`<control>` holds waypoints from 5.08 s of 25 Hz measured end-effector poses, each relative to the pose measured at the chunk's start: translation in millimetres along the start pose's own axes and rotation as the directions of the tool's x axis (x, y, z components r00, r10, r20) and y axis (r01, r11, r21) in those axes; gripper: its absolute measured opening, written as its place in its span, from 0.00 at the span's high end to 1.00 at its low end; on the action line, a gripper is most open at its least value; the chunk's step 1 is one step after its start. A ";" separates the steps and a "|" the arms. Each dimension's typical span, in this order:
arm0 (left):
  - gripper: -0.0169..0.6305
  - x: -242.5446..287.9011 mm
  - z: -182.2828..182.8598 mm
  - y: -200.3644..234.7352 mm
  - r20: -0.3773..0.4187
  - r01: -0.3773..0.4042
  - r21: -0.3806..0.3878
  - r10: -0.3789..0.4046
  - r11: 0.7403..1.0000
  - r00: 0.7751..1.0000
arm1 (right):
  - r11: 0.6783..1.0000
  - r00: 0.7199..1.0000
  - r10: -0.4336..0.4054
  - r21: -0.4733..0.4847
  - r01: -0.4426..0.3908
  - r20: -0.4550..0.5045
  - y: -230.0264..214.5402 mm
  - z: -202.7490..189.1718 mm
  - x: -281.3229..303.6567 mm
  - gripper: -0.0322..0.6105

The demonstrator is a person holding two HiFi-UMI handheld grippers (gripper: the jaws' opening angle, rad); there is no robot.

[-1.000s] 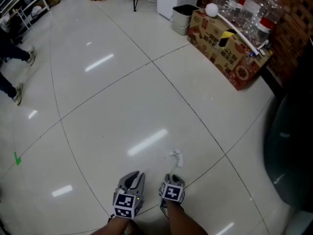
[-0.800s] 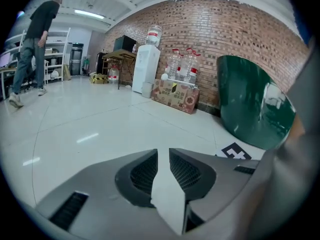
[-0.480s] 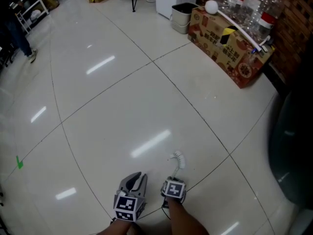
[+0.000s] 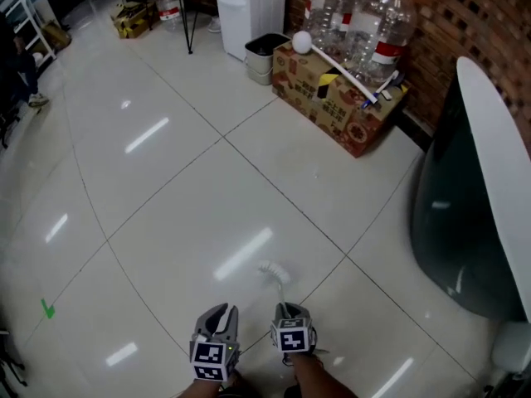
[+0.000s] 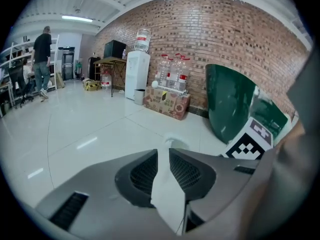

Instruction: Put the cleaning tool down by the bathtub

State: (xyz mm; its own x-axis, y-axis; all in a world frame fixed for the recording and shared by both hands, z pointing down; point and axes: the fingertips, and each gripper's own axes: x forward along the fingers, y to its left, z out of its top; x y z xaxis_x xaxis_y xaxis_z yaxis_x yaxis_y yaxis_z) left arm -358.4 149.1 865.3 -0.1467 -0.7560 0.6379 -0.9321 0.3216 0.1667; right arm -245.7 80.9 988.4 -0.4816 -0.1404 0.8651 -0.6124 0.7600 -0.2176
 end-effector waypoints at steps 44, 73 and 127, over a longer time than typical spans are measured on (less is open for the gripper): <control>0.97 44.4 166.2 -523.3 -0.114 0.350 0.330 -0.331 0.877 0.937 | 0.927 0.977 -0.210 -0.325 0.186 -0.039 -438.4 -27.5 -342.9 0.85; 0.97 272.7 -0.6 -531.0 -0.120 0.386 0.337 -0.367 0.859 0.922 | 0.911 0.945 -0.275 -0.361 0.198 -0.176 -618.6 -157.9 -10.3 0.83; 0.97 -438.7 488.2 -711.0 0.314 0.422 0.498 -0.611 0.757 0.726 | 0.782 0.286 -0.620 0.545 0.303 0.731 -301.4 55.4 -1084.2 0.93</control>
State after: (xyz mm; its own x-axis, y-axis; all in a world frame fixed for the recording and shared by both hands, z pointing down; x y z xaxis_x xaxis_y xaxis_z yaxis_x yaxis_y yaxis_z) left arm 207.0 -26.2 99.8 0.3594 -0.9247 0.1255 -0.9328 -0.3597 0.0214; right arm 426.3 -31.1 91.1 -0.2159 -0.9750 0.0517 -0.9663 0.2058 -0.1543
